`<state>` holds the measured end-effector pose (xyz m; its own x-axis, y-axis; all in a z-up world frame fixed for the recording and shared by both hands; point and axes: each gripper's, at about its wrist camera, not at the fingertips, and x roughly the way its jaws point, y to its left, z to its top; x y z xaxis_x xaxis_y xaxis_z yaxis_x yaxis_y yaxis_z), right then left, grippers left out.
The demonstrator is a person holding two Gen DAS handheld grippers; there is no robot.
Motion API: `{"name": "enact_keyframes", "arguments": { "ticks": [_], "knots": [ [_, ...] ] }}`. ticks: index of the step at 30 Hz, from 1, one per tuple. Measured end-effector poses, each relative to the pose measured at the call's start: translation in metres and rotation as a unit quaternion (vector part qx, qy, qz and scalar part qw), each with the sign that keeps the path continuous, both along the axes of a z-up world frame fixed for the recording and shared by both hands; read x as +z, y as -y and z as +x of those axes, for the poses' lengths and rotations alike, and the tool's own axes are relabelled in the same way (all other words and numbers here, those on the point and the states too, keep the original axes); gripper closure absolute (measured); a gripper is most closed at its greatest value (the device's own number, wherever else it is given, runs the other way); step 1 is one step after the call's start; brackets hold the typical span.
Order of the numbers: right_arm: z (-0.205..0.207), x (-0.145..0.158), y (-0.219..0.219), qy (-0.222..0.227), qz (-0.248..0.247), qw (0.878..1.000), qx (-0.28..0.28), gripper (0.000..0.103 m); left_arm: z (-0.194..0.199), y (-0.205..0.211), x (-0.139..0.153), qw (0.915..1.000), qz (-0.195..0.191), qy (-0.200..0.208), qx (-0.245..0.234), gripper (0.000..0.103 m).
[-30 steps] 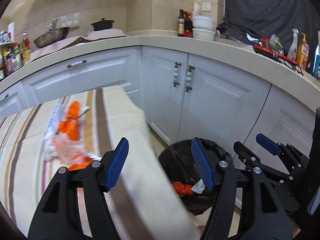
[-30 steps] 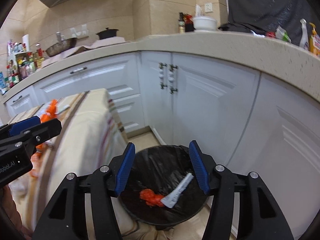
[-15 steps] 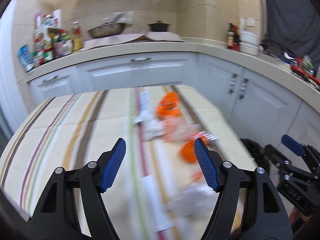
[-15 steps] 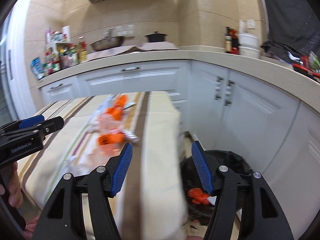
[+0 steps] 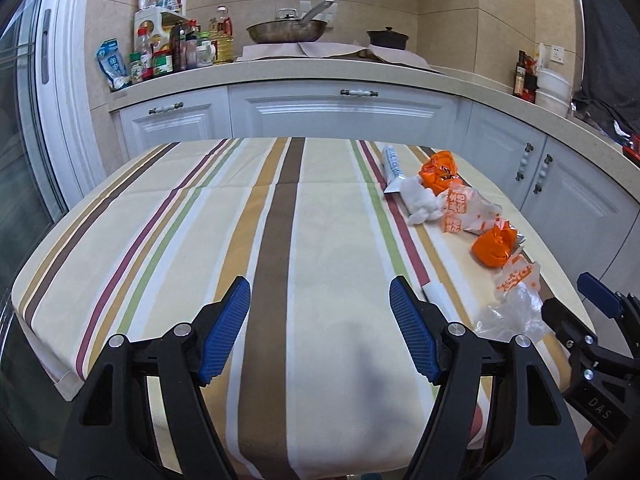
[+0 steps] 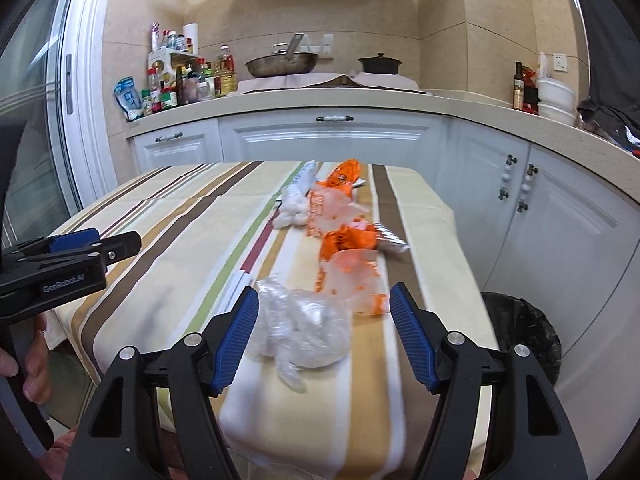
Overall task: Collect trash
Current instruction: 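Move both open tools back over the table, then grasp the clear plastic bag with the right tool while the left tool grasps the white paper strip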
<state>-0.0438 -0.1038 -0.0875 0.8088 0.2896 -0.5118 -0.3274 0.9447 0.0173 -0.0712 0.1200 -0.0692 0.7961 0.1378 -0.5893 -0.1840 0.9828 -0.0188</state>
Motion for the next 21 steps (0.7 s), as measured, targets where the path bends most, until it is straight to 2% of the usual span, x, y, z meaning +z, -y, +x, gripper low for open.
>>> {"name": "enact_keyframes", "arguments": {
  "ticks": [7,8,9,12,21],
  "knots": [
    [0.007,-0.018,-0.014,-0.017,-0.003,1.000,0.005,0.036,-0.002,-0.003,-0.008,1.0000,-0.004,-0.008,-0.001,0.032],
    [0.006,-0.020,-0.016,-0.016,-0.004,1.000,0.004,0.039,-0.001,-0.002,-0.009,1.0000,-0.005,-0.009,-0.001,0.032],
    [0.005,-0.022,-0.016,-0.017,-0.004,1.000,0.006,0.048,0.000,-0.001,-0.010,0.9999,-0.006,-0.010,-0.002,0.032],
    [0.003,-0.025,-0.018,-0.018,-0.011,1.000,0.011,0.054,0.001,0.003,-0.013,0.9998,-0.008,-0.014,-0.007,0.032],
    [-0.003,-0.024,-0.013,-0.009,-0.002,1.000,0.011,0.062,0.003,0.021,-0.021,0.9994,-0.006,-0.022,-0.026,0.032]
  ]
}}
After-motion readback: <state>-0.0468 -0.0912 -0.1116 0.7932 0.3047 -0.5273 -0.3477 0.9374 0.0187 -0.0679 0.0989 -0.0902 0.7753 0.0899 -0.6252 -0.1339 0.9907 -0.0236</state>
